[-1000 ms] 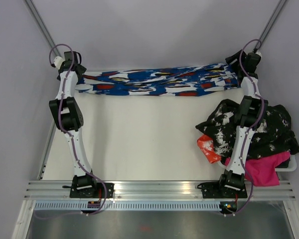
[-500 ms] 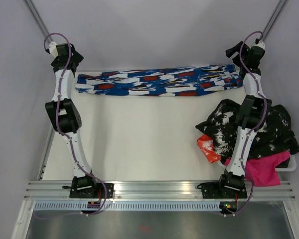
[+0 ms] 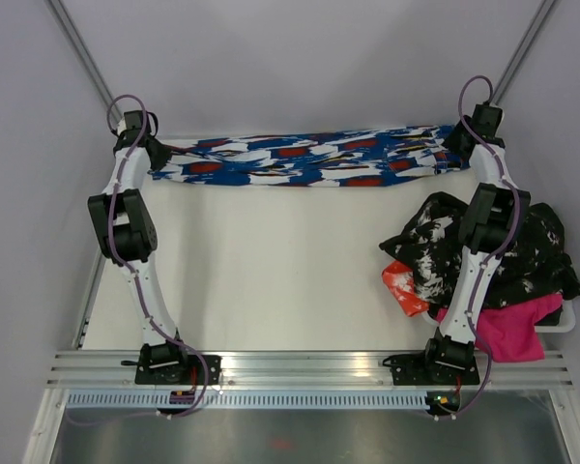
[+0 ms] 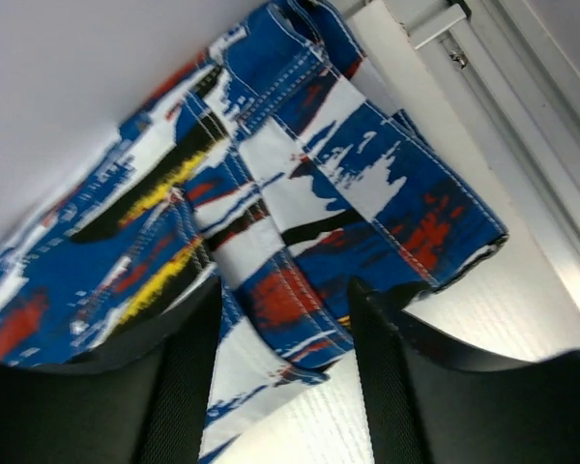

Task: Fold and stack the trousers
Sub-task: Fold the trousers

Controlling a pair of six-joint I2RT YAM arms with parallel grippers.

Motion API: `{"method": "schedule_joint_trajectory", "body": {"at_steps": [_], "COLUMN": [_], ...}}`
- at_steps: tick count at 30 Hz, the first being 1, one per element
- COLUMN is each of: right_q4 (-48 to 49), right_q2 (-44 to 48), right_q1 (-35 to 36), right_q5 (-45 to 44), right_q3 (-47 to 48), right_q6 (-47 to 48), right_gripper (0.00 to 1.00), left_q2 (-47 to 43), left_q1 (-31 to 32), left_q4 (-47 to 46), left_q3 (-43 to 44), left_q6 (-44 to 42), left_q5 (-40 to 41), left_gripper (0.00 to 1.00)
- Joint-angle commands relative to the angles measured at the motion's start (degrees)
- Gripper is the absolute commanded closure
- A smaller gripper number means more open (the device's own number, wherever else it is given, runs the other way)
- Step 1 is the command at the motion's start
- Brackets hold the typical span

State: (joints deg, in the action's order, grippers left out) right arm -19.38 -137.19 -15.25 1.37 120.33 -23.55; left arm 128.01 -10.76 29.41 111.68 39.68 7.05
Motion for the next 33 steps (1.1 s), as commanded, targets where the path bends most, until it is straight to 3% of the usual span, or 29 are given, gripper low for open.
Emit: {"method": "schedule_joint_trajectory", "body": {"at_steps": [1,4,10,17,21,26,33], "right_q4": [-1.6,-0.9,0.2,-5.9,-13.0,-16.2,-15.1], "right_q2": [-2.1,-4.1,-9.1,-15.2,-15.5,-10.4,-1.4], "right_q1": [0.0,0.3,1.4,2.0,2.0,2.0,2.0], "right_q5": [-1.6,-0.1,1.9,-1.0,-0.7,-4.7,-8.9], "right_q3": [2.3,5.4,11.0,12.2,11.2,0.0,-15.9], "right_q6": [2.3,2.1,2.7,1.2,1.4,3.2,4.0], "right_gripper": [0.52,0.68,0.87,0.88,1.00,1.00,1.00], "left_q2": [2.6,4.5,10.3,16.6,20.4,16.8,12.3], "left_q1": [-0.1,0.3,0.7,0.3,0.0,-0.2,-1.6], "left_q4": [-5.1,-7.7,-5.2,0.8,9.7,18.3,23.8], "left_q3": [5.2,7.1,11.8,12.9,17.9,14.2,7.9], "left_q6": [0.5,1.1,2.3,12.4,16.0,16.1,15.6], "left_q5": [-6.7,-8.7,-8.4,-8.4,-8.1,-0.4,0.4], "left_gripper": [0.74,0.98,0.98,0.98,0.98,0.98,0.98]}}
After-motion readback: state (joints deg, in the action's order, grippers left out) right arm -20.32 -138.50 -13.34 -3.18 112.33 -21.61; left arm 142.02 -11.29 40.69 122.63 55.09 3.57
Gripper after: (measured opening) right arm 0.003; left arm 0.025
